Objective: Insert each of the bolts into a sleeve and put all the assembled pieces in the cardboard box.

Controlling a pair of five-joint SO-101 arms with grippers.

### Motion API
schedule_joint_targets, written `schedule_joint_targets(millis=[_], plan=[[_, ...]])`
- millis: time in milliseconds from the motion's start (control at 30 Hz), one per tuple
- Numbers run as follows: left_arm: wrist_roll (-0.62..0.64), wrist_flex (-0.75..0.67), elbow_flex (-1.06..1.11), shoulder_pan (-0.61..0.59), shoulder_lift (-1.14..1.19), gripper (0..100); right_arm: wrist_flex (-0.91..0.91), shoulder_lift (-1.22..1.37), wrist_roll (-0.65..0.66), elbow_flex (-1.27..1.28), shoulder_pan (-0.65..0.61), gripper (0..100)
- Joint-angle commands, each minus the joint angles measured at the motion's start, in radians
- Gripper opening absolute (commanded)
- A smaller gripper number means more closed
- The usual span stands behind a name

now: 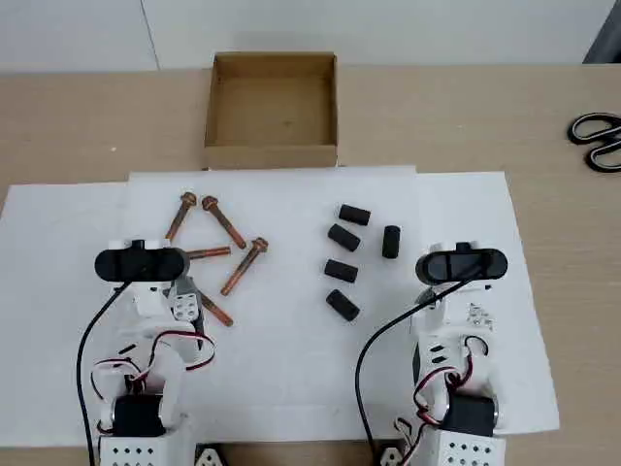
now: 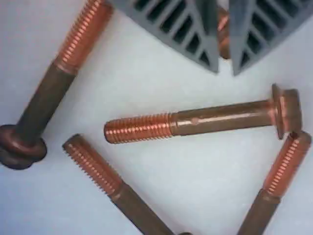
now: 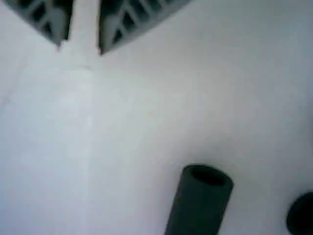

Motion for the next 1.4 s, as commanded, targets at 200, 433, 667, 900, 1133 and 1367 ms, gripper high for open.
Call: schedule_joint_targets(millis=[200, 433, 667, 900, 1133, 1367], plan=[[0.006, 0.002, -0.018, 0.006, -0.020, 1, -0.021, -0.015, 0.012, 0.012, 0.004, 5.5], [0.006, 0.002, -0.018, 0.006, -0.020, 1, -0.021, -0.015, 0.012, 0.012, 0.004, 5.5], [0.006, 0.002, -0.018, 0.006, -0.020, 1, -0.022, -0.015, 0.009, 0.012, 0.004, 5.4], [0.006, 0.002, -0.018, 0.006, -0.020, 1, 0.015, -0.005, 0.008, -0.080, 0.002, 5.8], [0.005, 0.002, -0.018, 0.015, -0.020, 1, 0.189, -0.001, 0.012, -0.293, -0.002, 11.6], [0.008, 0.002, -0.018, 0.014, -0.020, 1, 0.209, 0.166, 0.015, -0.470, 0.036, 16.1]])
